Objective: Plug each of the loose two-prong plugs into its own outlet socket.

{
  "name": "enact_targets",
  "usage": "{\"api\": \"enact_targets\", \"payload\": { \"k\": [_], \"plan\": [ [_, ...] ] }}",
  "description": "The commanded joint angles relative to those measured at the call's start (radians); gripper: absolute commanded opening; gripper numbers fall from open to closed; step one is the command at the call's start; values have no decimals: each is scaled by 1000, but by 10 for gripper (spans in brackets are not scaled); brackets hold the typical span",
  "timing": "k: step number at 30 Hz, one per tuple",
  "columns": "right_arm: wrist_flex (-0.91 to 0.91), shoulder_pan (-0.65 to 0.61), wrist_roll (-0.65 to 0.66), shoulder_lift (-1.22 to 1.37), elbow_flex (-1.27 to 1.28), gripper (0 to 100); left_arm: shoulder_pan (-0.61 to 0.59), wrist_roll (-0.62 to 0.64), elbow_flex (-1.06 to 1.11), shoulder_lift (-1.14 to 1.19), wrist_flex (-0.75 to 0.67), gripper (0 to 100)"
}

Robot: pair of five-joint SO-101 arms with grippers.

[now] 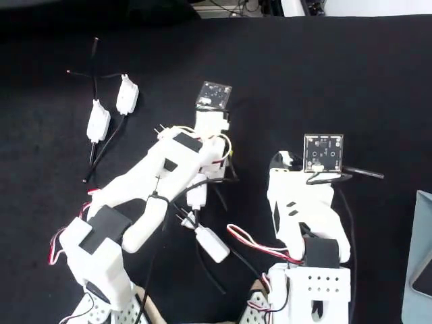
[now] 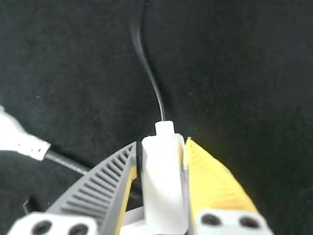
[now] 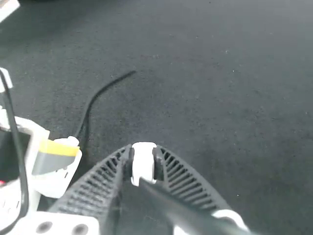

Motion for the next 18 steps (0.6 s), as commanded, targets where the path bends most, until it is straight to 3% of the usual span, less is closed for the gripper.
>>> {"api": "enact_targets", "payload": {
  "k": [1,8,16,18],
  "plan": [
    [5,8,0,-10,-4,13,19,-38,-47,-9,-5,137],
    [5,8,0,-10,-4,13,18,-41,-35,-18,9,137],
    [5,8,0,-10,-4,13,16,-52,-219,-46,338,146],
    [5,8,0,-10,-4,13,18,-98,-236,-44,393,193]
  ]
}}
